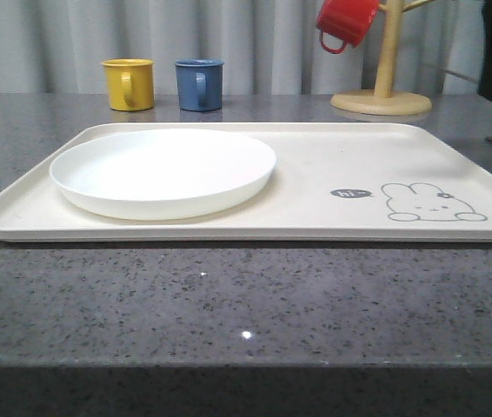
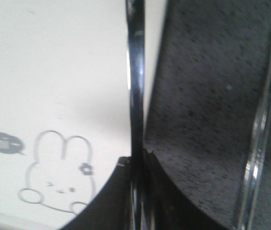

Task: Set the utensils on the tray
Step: 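Move the right gripper down and grasp the steel fork, then carry the fork onto the tray beside the plate and release it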

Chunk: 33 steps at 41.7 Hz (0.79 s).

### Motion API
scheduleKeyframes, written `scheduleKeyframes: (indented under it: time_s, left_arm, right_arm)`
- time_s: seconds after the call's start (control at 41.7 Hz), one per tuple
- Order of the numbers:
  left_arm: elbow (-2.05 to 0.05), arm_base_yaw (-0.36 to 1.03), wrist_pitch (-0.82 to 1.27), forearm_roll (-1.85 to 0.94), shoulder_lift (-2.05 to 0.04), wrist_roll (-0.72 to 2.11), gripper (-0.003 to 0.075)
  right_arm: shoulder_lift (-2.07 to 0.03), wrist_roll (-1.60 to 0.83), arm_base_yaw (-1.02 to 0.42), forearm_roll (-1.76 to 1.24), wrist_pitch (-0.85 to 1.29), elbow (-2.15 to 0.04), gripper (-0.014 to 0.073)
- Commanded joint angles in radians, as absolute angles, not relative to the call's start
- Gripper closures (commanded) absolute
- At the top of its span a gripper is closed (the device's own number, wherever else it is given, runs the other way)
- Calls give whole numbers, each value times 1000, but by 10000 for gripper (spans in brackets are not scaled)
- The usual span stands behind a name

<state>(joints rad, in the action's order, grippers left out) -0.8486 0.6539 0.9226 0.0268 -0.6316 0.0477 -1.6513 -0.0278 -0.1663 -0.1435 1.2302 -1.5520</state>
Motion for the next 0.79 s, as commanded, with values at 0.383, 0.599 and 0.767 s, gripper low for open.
scheduleKeyframes:
  time_s: [0.383,0.599,0.767]
  left_arm:
    - [-873,662,851,19,-634,40,356]
    - [-873,662,851,19,-634,40,356]
    - [-873,662,851,19,-634,40,356]
  right_arm:
    - [-1724,333,-409,-188,1303,-1686,608]
    - [-1776,424,-409,-188,1279,-1686,608]
    - [-1812,456,-409,-190,1254,-1686,608]
